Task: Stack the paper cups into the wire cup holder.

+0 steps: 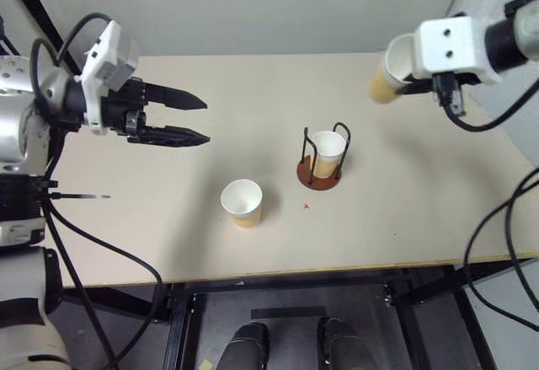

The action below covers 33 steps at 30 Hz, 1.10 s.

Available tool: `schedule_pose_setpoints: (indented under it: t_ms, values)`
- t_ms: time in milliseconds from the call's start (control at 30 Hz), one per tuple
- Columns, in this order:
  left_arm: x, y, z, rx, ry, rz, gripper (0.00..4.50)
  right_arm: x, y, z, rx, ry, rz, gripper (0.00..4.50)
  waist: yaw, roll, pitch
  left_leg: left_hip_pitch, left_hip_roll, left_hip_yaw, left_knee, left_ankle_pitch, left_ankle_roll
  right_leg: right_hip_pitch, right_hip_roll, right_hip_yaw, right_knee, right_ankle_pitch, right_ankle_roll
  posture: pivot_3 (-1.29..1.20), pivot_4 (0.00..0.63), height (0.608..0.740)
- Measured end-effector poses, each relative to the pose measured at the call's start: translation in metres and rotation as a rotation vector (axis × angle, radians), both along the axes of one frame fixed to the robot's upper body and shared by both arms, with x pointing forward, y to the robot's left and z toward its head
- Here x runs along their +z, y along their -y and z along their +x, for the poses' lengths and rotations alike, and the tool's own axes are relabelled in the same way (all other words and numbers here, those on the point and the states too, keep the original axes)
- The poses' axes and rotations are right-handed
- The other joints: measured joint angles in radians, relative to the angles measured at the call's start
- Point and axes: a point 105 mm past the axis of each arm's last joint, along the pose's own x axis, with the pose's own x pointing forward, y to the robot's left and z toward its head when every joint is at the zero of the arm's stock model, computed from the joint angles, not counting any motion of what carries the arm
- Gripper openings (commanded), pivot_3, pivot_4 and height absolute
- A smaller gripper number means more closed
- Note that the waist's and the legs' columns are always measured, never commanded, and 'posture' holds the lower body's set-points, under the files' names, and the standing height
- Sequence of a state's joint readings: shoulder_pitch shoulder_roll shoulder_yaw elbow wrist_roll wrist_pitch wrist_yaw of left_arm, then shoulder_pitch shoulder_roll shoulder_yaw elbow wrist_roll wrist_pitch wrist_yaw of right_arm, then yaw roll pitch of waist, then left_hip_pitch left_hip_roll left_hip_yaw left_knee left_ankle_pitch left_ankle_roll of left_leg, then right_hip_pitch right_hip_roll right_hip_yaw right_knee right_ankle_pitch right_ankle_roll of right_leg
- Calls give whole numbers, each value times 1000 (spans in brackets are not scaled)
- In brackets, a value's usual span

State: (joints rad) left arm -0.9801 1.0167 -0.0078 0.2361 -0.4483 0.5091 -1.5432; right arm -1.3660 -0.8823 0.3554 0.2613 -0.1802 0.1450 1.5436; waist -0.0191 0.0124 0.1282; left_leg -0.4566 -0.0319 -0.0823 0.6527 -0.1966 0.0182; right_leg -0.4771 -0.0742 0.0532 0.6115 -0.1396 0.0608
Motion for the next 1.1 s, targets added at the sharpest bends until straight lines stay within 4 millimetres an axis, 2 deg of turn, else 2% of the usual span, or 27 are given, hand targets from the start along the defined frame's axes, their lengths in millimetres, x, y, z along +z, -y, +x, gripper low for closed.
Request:
schedule_pose_setpoints:
  t_ms: [100, 267, 667, 1100]
  values:
    - [0, 1, 0, -5, 2, -2, 3438, -12, -22, 0, 79, -47, -19, 27, 0, 0, 0, -4, 0, 0, 0, 0, -1, -3, 0, -1, 0, 0, 0, 0, 150, 740]
    - [0, 2, 0, -5, 1, -3, 3438, -25, -42, 5, 153, -76, -58, 27, 1, 0, 0, -6, 0, 0, 0, 1, -1, -4, -1, -2, -1, 0, 0, 0, 150, 740]
    - [-1, 0, -3, 16, -6, 0, 3438, -46, -27, 25, 113, -104, -146, 27, 1, 0, 0, -5, 1, 0, 1, 1, -1, -4, -1, -3, 1, 1, 0, 0, 150, 740]
    - [1, -2, -7, 17, -4, -8, 3438, -61, -38, 28, 150, -130, -152, 27, -1, 0, 0, -5, 1, 0, 8, 1, -2, -3, -1, -3, 6, 2, -3, 0, 150, 740]
